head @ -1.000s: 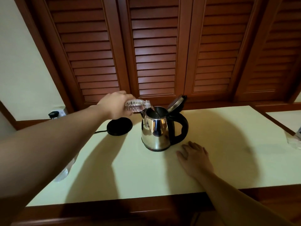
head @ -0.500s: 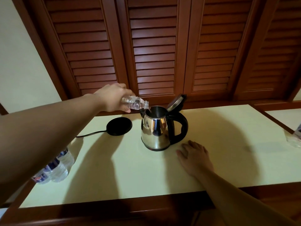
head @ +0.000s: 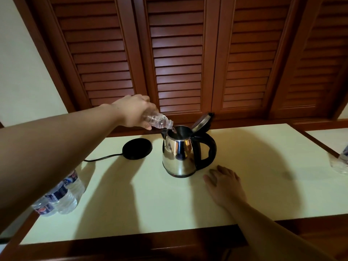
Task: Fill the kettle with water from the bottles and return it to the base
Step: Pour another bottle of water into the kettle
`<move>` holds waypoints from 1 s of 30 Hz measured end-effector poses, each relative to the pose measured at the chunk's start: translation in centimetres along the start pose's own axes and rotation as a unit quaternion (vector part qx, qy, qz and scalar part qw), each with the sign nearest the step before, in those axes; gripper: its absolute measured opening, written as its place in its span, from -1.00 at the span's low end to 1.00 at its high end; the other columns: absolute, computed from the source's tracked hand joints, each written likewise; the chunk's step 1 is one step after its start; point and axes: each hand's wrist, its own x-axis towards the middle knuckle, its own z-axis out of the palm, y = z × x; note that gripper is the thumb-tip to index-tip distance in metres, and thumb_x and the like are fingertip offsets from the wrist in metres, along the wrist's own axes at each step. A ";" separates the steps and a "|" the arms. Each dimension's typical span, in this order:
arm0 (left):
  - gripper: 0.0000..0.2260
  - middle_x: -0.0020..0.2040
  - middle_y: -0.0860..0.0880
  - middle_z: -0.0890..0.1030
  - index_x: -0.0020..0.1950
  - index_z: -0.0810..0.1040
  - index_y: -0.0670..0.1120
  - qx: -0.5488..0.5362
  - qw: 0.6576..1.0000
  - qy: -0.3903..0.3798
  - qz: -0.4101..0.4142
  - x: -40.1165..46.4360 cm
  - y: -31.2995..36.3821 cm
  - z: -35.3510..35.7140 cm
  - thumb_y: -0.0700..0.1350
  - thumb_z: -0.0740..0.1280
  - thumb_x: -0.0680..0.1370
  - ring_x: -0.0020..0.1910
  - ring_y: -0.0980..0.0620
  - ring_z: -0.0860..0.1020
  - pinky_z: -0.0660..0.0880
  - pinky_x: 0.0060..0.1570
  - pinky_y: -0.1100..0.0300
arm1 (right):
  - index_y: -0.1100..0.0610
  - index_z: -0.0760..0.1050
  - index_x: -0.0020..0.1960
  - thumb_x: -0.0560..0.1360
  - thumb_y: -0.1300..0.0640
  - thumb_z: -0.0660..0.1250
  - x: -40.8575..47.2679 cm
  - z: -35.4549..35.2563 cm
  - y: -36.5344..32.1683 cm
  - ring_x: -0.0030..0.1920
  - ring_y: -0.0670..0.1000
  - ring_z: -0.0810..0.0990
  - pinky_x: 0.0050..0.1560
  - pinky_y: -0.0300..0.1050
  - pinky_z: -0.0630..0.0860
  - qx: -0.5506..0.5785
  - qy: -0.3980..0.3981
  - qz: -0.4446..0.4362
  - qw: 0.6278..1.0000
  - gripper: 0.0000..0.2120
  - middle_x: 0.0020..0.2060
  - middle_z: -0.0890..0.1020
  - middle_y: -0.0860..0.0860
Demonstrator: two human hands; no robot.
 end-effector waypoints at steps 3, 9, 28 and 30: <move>-0.41 0.08 0.04 0.43 0.47 0.47 0.18 0.006 1.000 0.001 0.006 0.3 0.4 -0.3 0.25 0.50 0.47 0.26 -0.09 0.48 0.41 0.13 -0.02 | -0.09 0.41 0.50 0.64 -0.29 0.02 0.0 0.0 0.0 0.56 0.06 0.20 0.58 0.08 0.06 0.011 0.001 0.003 1.000 -0.46 0.56 0.33 -0.01; -0.41 0.07 0.02 0.44 0.44 0.49 0.17 0.012 1.000 0.005 0.004 0.6 0.7 -0.9 0.26 0.51 0.45 0.24 -0.09 0.48 0.48 0.19 -0.07 | -0.10 0.39 0.51 0.61 -0.35 0.05 -0.2 -0.2 -0.2 0.56 0.05 0.20 0.57 0.06 0.05 0.003 -0.002 0.001 1.000 -0.43 0.55 0.33 -0.02; -0.49 0.04 0.04 0.41 0.32 0.55 0.10 0.068 0.995 0.030 0.068 1.6 1.6 -3.9 0.17 0.57 0.43 0.22 -0.12 0.50 0.51 0.14 -0.04 | -0.15 0.49 0.37 0.56 -0.37 0.18 -1.1 -1.3 -1.0 0.48 0.06 0.28 0.47 0.01 0.12 0.012 0.022 -0.020 0.999 -0.51 0.43 0.44 -0.04; -0.49 0.08 0.01 0.45 0.33 0.54 0.12 0.035 0.998 0.041 0.036 1.2 1.7 -3.5 0.16 0.57 0.43 0.22 -0.12 0.50 0.53 0.15 -0.05 | -0.17 0.50 0.37 0.55 -0.38 0.20 -1.1 -1.1 -0.9 0.48 0.05 0.28 0.47 0.01 0.11 0.019 0.022 -0.021 0.999 -0.51 0.43 0.44 -0.06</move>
